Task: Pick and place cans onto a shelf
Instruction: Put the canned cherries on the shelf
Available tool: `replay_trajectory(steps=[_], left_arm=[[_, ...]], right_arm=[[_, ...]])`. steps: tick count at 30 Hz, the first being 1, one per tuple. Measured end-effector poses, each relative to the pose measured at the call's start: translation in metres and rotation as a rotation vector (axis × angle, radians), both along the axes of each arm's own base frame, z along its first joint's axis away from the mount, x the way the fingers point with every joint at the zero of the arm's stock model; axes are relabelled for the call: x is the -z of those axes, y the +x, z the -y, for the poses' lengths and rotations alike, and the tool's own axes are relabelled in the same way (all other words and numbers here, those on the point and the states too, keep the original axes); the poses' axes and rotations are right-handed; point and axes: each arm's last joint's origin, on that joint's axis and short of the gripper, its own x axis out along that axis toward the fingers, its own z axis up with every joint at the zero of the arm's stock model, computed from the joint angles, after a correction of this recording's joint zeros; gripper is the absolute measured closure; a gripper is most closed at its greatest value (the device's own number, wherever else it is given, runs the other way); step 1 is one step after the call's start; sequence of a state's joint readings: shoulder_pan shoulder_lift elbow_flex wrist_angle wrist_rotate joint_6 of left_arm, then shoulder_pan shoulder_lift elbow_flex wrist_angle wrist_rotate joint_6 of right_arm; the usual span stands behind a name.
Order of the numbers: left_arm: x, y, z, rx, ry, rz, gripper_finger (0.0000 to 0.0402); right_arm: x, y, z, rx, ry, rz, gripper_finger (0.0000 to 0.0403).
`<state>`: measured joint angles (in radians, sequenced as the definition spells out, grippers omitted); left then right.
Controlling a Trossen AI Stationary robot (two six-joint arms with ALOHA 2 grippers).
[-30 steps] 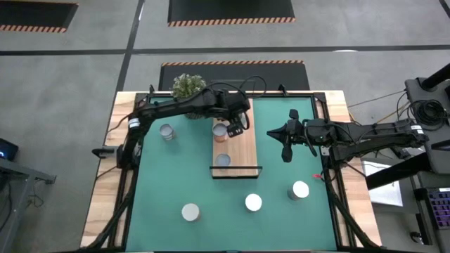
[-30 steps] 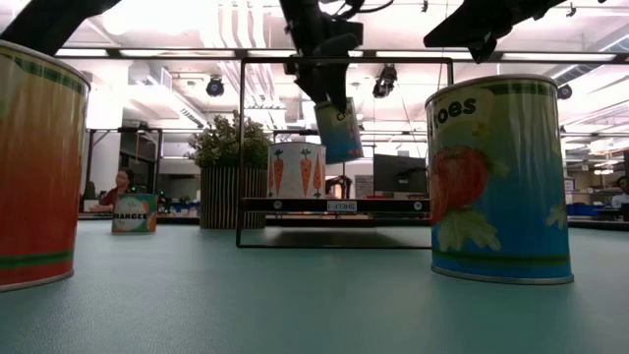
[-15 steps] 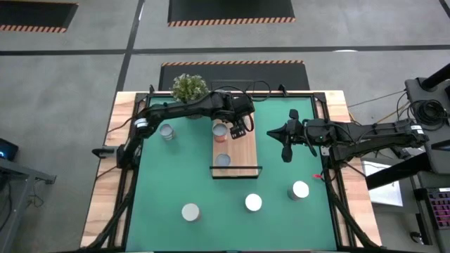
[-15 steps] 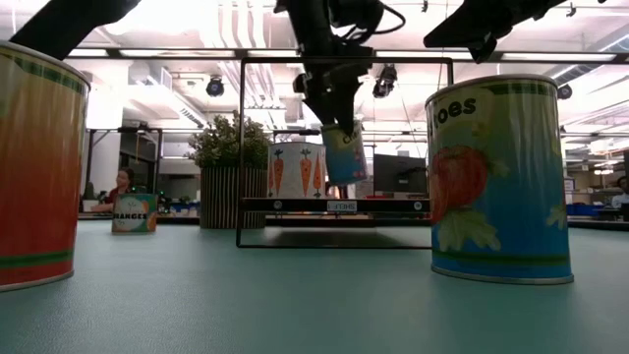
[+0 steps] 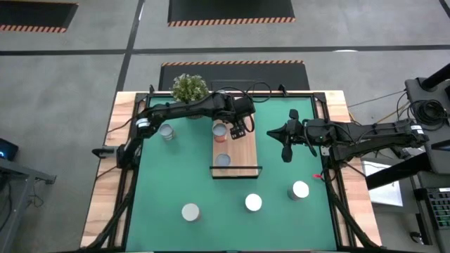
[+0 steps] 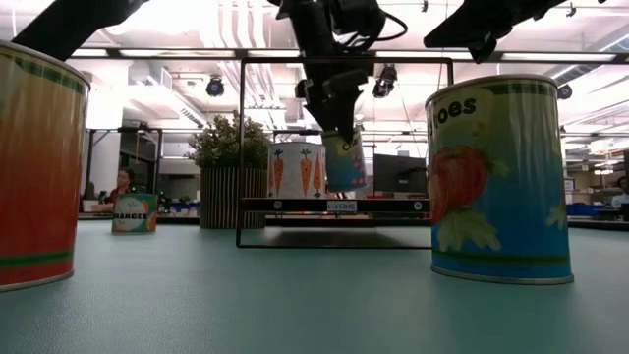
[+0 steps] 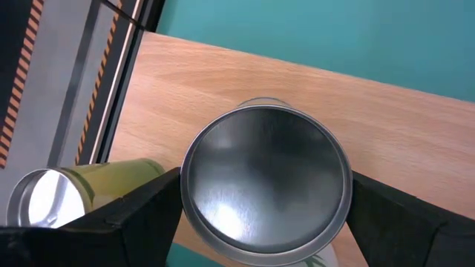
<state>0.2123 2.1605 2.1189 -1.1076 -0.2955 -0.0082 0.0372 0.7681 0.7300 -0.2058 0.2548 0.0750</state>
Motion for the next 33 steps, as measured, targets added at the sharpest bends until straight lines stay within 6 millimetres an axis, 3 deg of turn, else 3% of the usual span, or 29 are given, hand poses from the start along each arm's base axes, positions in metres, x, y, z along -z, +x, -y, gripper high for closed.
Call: replay_trajectory(steps=[22, 33], left_arm=[[-0.0004, 0.0004, -0.0026, -0.005, 0.003, 0.012, 0.0080], [-0.0015, 0.0016, -0.0039, -0.008, 0.007, 0.031, 0.0038]], right_arm=[[0.0006, 0.0001, 0.0000, 0.001, 0.002, -0.001, 0.0394], [0.0006, 0.0001, 0.0001, 0.001, 0.002, -0.001, 0.0394]])
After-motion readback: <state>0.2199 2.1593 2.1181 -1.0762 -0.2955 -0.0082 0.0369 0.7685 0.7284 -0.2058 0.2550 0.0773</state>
